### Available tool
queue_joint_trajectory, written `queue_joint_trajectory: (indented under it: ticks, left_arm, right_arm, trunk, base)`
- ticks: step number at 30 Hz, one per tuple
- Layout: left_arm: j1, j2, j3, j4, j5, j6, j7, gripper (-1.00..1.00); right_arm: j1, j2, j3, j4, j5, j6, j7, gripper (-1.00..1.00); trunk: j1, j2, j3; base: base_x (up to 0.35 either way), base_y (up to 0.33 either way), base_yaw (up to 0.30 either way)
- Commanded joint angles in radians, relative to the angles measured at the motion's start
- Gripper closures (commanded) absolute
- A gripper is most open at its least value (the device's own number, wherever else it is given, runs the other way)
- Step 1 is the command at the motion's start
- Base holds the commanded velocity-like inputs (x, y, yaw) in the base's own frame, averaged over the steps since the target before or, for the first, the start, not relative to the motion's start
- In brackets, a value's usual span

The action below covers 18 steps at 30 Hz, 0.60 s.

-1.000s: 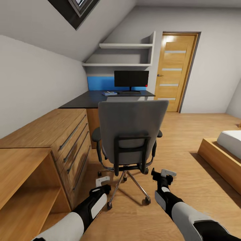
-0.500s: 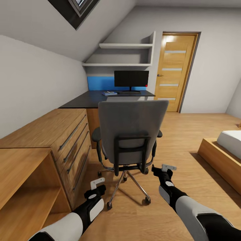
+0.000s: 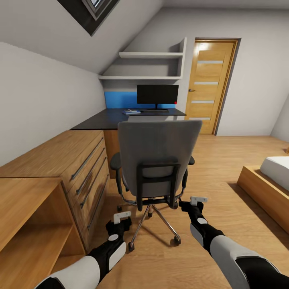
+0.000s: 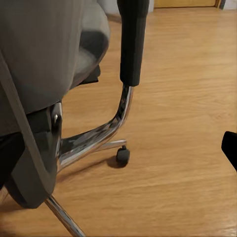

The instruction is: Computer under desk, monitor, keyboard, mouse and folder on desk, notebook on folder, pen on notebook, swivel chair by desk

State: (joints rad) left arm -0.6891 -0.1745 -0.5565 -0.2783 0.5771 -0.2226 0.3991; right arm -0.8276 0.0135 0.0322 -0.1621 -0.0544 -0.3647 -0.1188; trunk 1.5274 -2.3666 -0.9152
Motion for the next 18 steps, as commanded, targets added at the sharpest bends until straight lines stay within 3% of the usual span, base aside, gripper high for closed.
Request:
queue_joint_trajectory:
  ticks: [1, 8, 16, 18]
  left_arm:
    - [-0.001, 0.000, -0.013, 0.001, 0.007, -0.015, -0.003, -1.00]
    - [-0.001, 0.000, -0.024, 0.003, 0.002, -0.049, -0.028, -1.00]
    - [-0.001, 0.000, -0.026, -0.001, 0.004, -0.051, -0.025, -1.00]
    - [-0.001, 0.000, -0.026, -0.002, 0.003, -0.051, -0.025, -1.00]
  right_arm:
    - [-0.001, 0.000, 0.004, 0.001, -0.005, -0.004, -0.002, -1.00]
    - [0.001, -0.001, 0.003, 0.001, -0.002, -0.006, -0.001, -1.00]
    - [0.002, 0.044, 0.006, 0.022, 0.040, -0.020, -0.005, -1.00]
    - [0.002, 0.041, 0.007, 0.011, 0.029, -0.017, -0.005, -1.00]
  trunk:
    - [0.000, 0.000, -0.001]
    - [0.000, 0.000, -0.001]
    - [0.000, 0.000, -0.001]
    - [0.000, 0.000, -0.001]
  base:
    - [0.000, 0.000, 0.000]
    - [0.000, 0.000, 0.000]
    - [0.081, 0.000, 0.000]
    - [0.203, 0.000, 0.000]
